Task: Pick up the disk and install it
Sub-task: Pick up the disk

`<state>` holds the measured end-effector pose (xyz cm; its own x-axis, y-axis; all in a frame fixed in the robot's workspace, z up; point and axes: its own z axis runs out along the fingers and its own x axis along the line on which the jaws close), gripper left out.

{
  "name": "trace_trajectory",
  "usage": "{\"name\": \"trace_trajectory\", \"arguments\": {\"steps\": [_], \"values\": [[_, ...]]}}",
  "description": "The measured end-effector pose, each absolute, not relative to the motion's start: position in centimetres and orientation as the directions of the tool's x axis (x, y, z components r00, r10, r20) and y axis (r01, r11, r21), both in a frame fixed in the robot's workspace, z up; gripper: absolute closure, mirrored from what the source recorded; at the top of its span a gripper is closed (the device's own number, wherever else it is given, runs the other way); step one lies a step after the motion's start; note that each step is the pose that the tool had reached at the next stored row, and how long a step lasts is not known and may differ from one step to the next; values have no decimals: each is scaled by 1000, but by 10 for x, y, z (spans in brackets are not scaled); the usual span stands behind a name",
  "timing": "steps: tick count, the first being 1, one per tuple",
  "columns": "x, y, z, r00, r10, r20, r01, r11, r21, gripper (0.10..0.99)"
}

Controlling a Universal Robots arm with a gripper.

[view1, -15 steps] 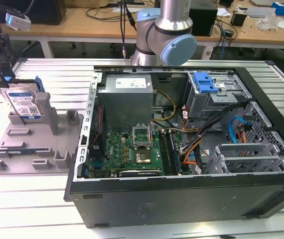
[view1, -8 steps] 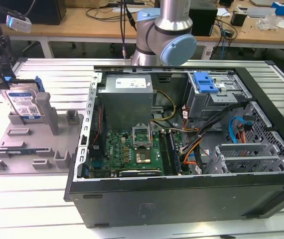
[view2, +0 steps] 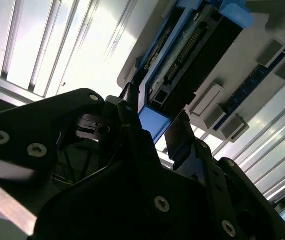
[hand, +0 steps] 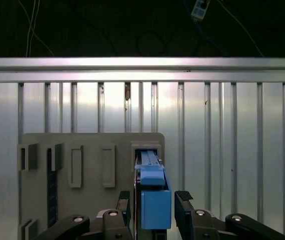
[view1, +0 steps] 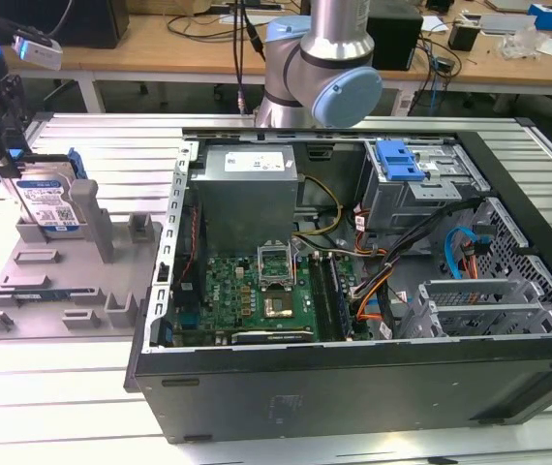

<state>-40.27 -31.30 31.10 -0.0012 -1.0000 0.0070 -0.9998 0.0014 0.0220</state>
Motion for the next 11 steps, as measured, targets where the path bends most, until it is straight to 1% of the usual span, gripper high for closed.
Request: {"name": "trace_trajectory", "arguments": {"steps": [11], "values": [[-403, -313, 307, -1, -1000, 7, -1000, 1, 21, 604]]}}
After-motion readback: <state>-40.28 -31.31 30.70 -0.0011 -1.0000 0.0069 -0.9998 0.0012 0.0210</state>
